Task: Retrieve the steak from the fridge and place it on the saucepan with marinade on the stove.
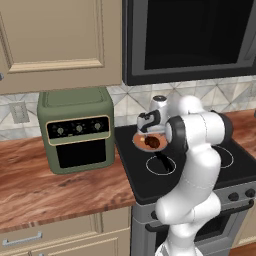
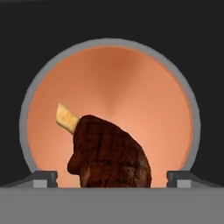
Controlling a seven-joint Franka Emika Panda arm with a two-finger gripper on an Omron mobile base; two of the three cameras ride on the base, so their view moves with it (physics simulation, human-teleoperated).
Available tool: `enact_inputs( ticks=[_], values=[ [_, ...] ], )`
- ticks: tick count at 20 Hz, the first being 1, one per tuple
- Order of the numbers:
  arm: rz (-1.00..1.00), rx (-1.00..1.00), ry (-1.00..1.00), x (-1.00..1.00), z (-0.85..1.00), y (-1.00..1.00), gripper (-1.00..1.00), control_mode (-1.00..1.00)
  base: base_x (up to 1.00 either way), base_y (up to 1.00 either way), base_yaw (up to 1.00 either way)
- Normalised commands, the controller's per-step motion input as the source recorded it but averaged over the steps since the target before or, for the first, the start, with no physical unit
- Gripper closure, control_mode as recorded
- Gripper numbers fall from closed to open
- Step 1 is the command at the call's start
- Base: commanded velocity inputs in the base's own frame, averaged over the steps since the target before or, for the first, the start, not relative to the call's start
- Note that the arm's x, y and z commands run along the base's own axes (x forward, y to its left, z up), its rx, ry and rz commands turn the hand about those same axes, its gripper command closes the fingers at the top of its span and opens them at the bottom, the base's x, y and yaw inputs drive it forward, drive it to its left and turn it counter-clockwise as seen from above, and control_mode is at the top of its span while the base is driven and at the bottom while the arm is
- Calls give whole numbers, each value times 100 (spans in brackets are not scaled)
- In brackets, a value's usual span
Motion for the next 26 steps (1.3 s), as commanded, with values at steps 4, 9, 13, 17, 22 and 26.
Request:
enact_inputs(
  ticks=[4, 9, 13, 17, 22, 26],
  values=[
    [0, 0, -2, -48, 5, 0, -100, -100, 0, 0, 0],
    [0, 0, -4, -59, 10, 0, -100, -100, 0, 0, 0],
    [0, 0, -1, -58, 33, 0, -100, -100, 0, 0, 0],
    [0, 0, 0, -60, 40, 0, -100, -100, 0, 0, 0],
    [0, 0, 0, -72, 43, 0, -100, -100, 0, 0, 0],
    [0, 0, 0, -88, 36, 0, -100, -100, 0, 0, 0]
  ],
)
